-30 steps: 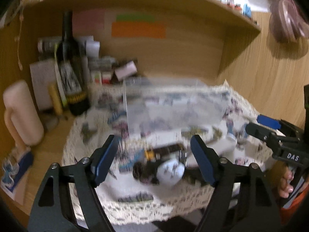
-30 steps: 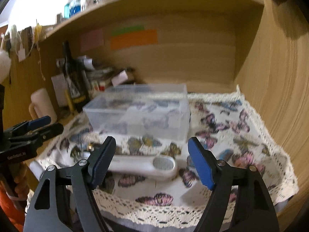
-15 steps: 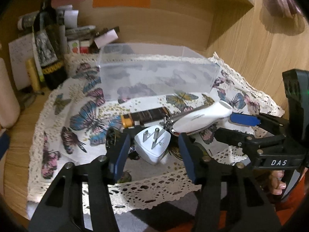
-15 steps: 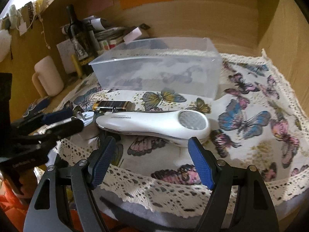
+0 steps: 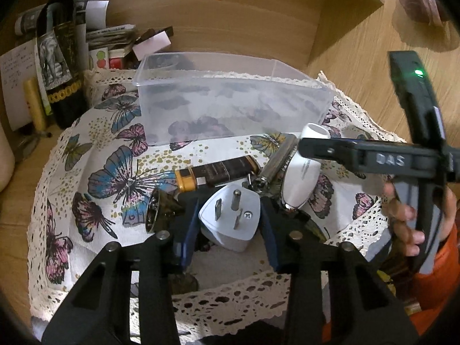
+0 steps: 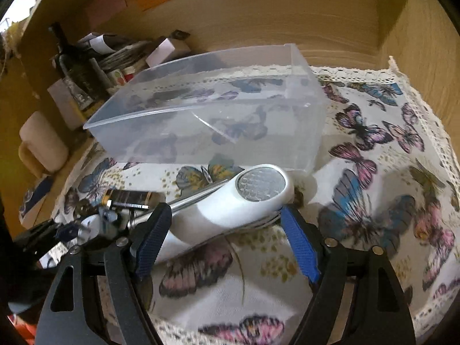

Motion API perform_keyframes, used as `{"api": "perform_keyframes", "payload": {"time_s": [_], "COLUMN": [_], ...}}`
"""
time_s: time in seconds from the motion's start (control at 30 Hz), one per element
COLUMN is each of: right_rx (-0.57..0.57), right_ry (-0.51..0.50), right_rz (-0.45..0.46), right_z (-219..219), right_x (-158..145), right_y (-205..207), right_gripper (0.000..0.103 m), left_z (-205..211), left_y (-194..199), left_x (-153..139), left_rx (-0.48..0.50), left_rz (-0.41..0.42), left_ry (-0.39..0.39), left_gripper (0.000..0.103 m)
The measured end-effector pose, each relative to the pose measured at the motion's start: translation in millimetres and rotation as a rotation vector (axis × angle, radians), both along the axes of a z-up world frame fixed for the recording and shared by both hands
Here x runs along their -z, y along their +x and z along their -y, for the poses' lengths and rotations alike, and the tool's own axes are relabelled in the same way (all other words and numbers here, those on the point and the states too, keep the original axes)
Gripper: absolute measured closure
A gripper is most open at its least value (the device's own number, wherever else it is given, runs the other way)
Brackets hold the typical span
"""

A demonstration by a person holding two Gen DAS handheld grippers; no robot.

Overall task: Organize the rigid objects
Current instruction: 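Grasp the white plug adapter with left tool while right tool grasps white lint remover, then drop plug adapter into clear box with left tool while right tool drops lint remover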

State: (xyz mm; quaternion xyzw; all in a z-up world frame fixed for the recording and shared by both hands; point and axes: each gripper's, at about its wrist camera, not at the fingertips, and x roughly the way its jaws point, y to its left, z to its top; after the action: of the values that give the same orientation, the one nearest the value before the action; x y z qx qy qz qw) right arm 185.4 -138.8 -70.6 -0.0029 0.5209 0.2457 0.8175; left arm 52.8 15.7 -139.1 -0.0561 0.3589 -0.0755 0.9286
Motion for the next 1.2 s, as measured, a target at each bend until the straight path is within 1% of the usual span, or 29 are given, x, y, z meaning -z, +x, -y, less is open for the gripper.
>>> {"api": "perform_keyframes", "payload": {"time_s": [0.1,0.13,0.2,0.23,0.27,0.3,0.33,0.43,0.53,0.63,0.8,0.9,1.03,1.2], "right_rx": [-0.012,-0.017,-0.031,-0.035,-0.048,-0.059,-0.067,-0.082,-0.073,-0.056,-0.029,-0.013,0.02,0.051], "right_ry": [-0.031,-0.046,-0.088,-0.116,-0.144,-0.158,-0.166,-0.183,-0.203,-0.186,-0.132,-0.094,-0.047,-0.009], "right_rz": [-0.01,-0.015,-0.027,-0.016,0.003,0.007,0.012,0.031,0.06,0.104,0.205,0.269,0.335,0.404], "right_z": [-7,-8,-9,-9,-9,-9,-6,1,5,12,20,26,33,38], "right_x": [4,7,15,17,15,14,13,12,9,-1,-29,-48,-74,-98], "right_y": [8,10,12,12,11,10,9,5,0,-7,-16,-21,-19,-12], "right_gripper": [0.027,0.03,0.039,0.051,0.057,0.059,0.065,0.066,0.066,0.066,0.067,0.067,0.067,0.067], "left_z": [-3,-3,-3,-3,-3,-3,-4,-3,-4,-6,-10,-10,-13,-18], "left_y": [0,0,0,0,0,0,-1,0,1,4,10,15,25,38], "left_x": [-1,-1,-3,-3,-4,-6,-7,-12,-18,-27,-47,-57,-70,-88], "left_rx": [0.002,0.002,0.001,-0.001,-0.001,0.0,0.001,0.0,-0.007,-0.02,-0.041,-0.056,-0.067,-0.088], "left_rz": [0.002,0.003,0.01,0.014,0.018,0.022,0.027,0.044,0.06,0.078,0.118,0.145,0.164,0.194], "left_ry": [-0.007,-0.007,-0.001,0.002,0.002,0.001,0.0,0.005,0.006,0.01,0.019,0.04,0.042,0.044], "left_gripper": [0.063,0.063,0.063,0.063,0.063,0.063,0.063,0.063,0.063,0.063,0.063,0.063,0.063,0.063]}}
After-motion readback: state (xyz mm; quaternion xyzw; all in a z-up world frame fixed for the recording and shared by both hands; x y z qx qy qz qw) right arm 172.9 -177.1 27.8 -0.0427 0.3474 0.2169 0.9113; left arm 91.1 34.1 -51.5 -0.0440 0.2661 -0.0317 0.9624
